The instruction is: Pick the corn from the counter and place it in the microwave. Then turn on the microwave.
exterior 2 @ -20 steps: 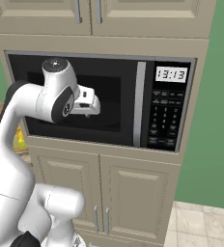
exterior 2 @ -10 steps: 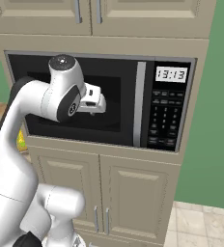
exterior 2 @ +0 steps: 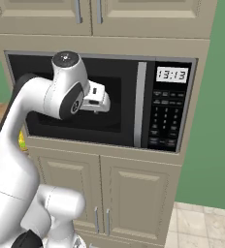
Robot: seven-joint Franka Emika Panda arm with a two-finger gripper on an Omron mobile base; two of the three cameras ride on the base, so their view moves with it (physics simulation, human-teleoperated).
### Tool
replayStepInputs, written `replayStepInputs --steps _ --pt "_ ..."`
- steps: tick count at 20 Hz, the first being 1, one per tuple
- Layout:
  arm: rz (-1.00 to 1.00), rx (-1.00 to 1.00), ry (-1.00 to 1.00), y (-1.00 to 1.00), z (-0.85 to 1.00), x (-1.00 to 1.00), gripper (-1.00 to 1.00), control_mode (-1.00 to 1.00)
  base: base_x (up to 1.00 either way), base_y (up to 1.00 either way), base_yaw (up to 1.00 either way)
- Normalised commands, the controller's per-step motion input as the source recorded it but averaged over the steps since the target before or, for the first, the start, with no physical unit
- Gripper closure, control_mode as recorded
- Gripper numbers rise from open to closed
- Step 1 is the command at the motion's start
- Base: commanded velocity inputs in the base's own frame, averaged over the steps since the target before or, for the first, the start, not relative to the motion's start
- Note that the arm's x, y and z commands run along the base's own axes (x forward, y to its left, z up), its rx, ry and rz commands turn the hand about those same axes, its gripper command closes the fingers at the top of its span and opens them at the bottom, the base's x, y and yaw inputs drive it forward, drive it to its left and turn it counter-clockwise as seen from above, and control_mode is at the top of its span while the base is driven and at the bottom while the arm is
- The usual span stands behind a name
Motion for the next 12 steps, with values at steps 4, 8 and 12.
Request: replayStepInputs --steps 4,8,12 --pt "-0.04 0.0 -0.13 -0.17 0.0 0.02 -1.0 -1.0 0.0 0.0 0.0" --pt "-0.03 0.0 -0.15 -0.19 0.0 0.0 -1.0 -1.0 0.0 0.0 0.0" --pt "-0.02 0.0 -0.13 -0.24 0.0 0.0 -1.0 -1.0 0.0 0.0 0.0"
